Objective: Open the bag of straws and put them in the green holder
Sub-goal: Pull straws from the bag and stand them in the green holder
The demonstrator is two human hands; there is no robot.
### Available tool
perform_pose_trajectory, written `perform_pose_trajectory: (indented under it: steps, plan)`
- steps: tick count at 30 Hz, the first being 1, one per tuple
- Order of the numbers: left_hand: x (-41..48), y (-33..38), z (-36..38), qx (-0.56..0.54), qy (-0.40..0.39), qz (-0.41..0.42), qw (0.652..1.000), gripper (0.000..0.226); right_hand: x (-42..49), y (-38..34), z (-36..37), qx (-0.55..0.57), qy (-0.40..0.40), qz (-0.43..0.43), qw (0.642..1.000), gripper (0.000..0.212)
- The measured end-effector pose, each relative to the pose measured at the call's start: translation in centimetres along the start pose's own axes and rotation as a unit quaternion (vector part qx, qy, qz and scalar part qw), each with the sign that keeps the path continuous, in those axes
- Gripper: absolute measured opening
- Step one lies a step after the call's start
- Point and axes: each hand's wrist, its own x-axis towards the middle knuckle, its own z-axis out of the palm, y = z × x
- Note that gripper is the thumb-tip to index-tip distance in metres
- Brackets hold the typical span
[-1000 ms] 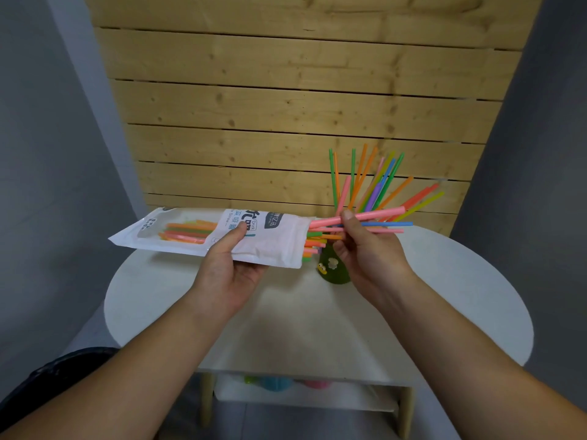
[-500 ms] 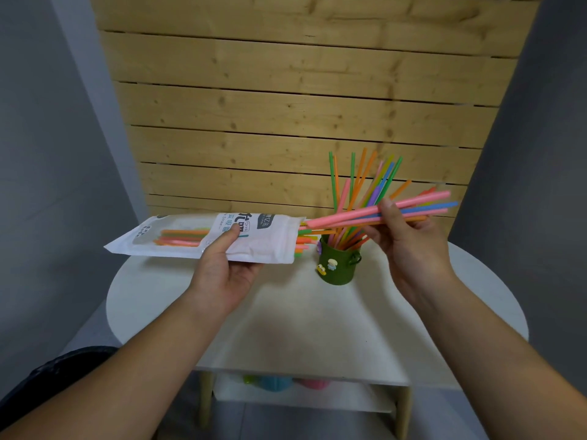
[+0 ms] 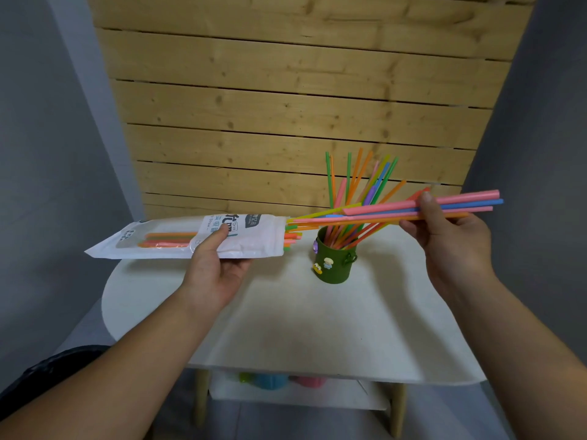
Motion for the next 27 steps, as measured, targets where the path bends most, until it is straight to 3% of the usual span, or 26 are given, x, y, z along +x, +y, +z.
perform_pose_trajectory:
  steps: [10, 14, 19, 27]
  plan:
    - [-0.1, -0.8, 0.3, -0.009, 0.0, -0.012, 1.0, 0.023, 0.1, 0.3, -0.6, 0.011, -0.031, 0.035, 0.999, 0.018]
    - [0.1, -0.6, 0.3, -0.011, -0.001, -0.004, 1.0, 0.023, 0.4, -0.1, -1.0, -0.019, -0.023, 0.0, 1.0, 0.019]
    - [0.7, 0.3, -0.1, -0.015, 0.001, 0.016, 1.0, 0.032, 0.7, -0.5, -1.6, -0.045, 0.022, -0.028, 0.998, 0.018]
    - [0.3, 0.0, 0.1, -0.006, 0.0, 0.014, 1.0, 0.021, 0.4, -0.9, -1.2, -0.162, 0.093, -0.092, 0.978, 0.015]
